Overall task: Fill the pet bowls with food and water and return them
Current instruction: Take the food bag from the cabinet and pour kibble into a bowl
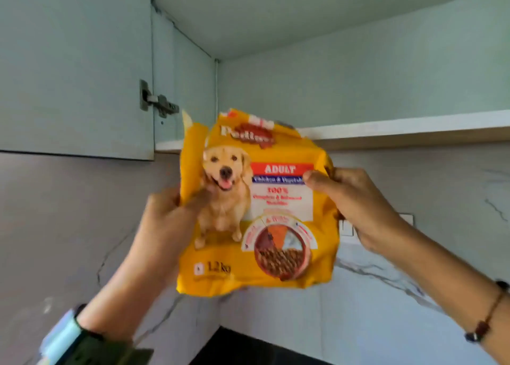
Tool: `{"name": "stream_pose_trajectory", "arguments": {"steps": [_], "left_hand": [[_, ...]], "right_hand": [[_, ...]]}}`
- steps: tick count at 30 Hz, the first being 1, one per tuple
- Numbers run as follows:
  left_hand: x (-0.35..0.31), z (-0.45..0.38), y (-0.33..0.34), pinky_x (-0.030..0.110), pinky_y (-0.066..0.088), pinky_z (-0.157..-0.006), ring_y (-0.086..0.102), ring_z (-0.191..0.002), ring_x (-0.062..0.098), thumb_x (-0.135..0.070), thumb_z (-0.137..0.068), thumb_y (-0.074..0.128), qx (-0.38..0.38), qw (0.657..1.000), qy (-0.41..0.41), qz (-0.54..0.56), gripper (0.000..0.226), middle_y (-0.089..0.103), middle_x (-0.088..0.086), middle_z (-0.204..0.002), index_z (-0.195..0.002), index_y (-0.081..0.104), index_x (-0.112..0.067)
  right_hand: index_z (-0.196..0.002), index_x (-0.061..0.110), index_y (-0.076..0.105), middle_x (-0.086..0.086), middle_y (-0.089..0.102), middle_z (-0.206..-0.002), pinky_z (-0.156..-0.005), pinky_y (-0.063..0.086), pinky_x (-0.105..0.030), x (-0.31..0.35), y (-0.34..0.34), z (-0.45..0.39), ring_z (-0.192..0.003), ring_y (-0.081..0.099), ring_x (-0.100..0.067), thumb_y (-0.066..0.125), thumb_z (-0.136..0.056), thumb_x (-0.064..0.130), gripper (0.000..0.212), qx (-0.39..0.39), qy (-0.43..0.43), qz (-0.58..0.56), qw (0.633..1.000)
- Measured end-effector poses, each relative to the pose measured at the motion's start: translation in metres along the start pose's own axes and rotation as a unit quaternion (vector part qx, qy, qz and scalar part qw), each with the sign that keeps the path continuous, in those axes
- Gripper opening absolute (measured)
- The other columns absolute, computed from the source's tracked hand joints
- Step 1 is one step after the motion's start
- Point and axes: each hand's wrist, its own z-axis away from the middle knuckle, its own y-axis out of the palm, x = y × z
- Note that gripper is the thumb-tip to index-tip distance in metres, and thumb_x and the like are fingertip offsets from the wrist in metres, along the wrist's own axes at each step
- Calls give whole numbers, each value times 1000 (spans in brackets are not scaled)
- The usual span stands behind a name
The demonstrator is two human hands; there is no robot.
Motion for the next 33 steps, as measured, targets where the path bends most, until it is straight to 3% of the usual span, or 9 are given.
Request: {"name": "stream_pose_trajectory", "arguments": {"steps": [8,12,16,19,21,23,27,30,33], "left_hand": [[-96,-98,-15,36,58,-76,70,-72,14,-12,-90,56,-74,983,167,-15,25,71,-7,-69,-69,66,-21],[-102,-158,-1,49,57,-83,71,-87,26,-16,-86,56,-121,977,174,-35,19,75,8,-89,-69,66,-20],[-94,-198,20,41,58,-80,69,-87,28,-18,-89,53,-154,968,191,-59,19,71,10,-94,-73,65,-19],[-80,-221,36,38,53,-73,63,-82,26,-21,-93,49,-161,957,214,-113,26,65,7,-85,-69,59,-18],[-69,-237,42,34,48,-63,58,-76,26,-22,-95,47,-169,946,234,-149,30,60,4,-77,-66,55,-17],[-54,-250,43,26,35,-51,52,-67,21,-22,-96,45,-174,935,245,-187,34,52,-3,-65,-63,50,-18],[-18,-274,36,26,25,-46,46,-61,23,-24,-96,42,-158,926,233,-251,39,43,-3,-57,-57,41,-18],[-2,-288,28,29,27,-51,48,-67,27,-28,-95,39,-115,929,218,-278,37,47,2,-61,-59,41,-17],[7,-297,27,33,39,-71,55,-88,32,-26,-98,31,-46,935,193,-294,35,62,15,-93,-80,56,-11]], "right_hand": [[-76,9,64,-9,67,-64,-41,49,-26,110,36,-117,-47,64,-22,54,-85,55,48,-28,-154,275,949],[-80,14,52,-6,62,-79,-49,45,-29,132,55,-177,-49,58,-21,55,-83,55,41,-81,-162,361,915],[-121,10,33,-11,58,-102,-50,53,-40,133,76,-219,-71,62,-34,66,-81,33,57,-105,-160,326,926],[-127,9,30,-17,52,-112,-63,57,-47,123,95,-242,-93,61,-43,63,-81,13,57,-87,-164,324,928],[-129,6,34,-21,43,-126,-83,51,-42,112,111,-256,-109,53,-42,64,-83,15,56,-91,-157,327,928],[-130,6,37,-22,37,-133,-84,43,-35,98,128,-265,-115,49,-38,64,-84,17,55,-89,-141,349,922],[-125,12,48,-16,51,-124,-81,45,-33,66,156,-276,-111,54,-34,60,-84,20,43,-10,-139,358,923],[-87,14,55,-13,55,-90,-56,42,-28,49,170,-277,-77,56,-27,50,-90,15,6,128,-93,355,922],[-72,5,55,-13,55,-76,-57,48,-31,45,181,-283,-60,54,-23,44,-93,6,23,214,11,377,901]]}}
